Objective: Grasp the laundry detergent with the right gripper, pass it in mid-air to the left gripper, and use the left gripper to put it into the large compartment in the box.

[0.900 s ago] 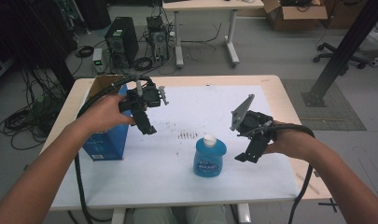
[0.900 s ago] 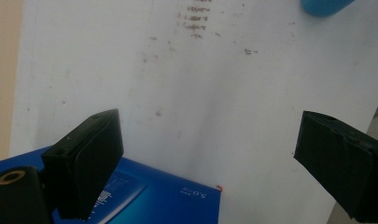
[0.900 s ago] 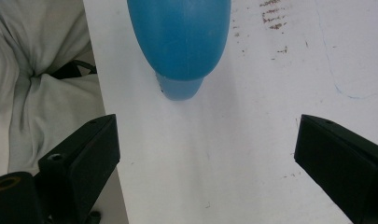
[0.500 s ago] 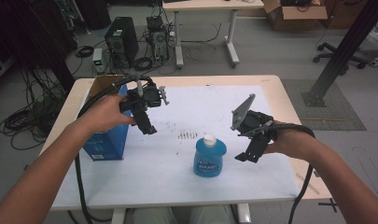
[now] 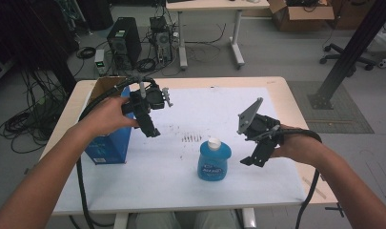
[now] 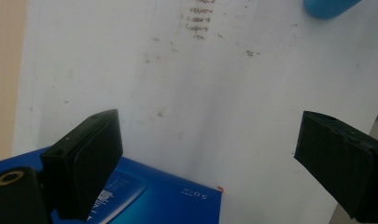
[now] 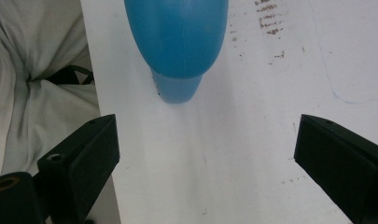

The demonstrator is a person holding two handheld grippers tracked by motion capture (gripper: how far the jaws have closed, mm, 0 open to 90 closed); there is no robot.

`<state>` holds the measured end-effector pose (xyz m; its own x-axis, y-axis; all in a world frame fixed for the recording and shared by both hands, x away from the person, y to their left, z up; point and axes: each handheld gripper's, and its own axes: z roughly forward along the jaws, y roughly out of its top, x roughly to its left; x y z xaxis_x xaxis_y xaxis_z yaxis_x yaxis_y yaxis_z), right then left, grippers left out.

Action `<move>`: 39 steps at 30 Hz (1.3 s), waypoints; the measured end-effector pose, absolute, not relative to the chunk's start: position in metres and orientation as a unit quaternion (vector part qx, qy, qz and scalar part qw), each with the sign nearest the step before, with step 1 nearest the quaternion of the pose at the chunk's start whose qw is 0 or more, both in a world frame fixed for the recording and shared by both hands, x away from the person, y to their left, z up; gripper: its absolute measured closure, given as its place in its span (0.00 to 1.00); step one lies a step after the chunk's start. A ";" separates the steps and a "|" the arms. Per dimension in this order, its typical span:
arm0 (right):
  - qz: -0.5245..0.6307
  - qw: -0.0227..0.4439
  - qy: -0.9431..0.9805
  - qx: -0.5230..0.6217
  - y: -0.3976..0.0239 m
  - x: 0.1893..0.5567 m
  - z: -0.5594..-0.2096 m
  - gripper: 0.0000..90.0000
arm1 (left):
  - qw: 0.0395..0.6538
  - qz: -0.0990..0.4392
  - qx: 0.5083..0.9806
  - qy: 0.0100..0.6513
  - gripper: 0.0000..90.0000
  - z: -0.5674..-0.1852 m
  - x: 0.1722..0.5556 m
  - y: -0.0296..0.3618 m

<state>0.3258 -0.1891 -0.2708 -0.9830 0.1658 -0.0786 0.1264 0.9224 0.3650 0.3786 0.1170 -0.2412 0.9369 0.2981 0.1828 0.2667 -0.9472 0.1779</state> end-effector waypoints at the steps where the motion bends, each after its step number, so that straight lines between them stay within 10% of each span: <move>1: 0.189 0.054 0.978 0.073 -0.190 0.325 -0.272 0.07 | 0.076 0.105 0.981 0.144 0.09 -0.241 0.378 0.117; 39: 0.325 0.038 0.942 0.077 -0.209 0.330 -0.325 0.07 | 0.079 0.111 0.980 0.143 0.09 -0.241 0.379 0.117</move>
<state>0.3299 -0.2088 -0.3253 -0.9853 0.1696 -0.0225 0.1196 0.7769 0.6182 0.3786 0.1168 -0.2414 0.9348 0.2974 0.1943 0.2625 -0.9468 0.1863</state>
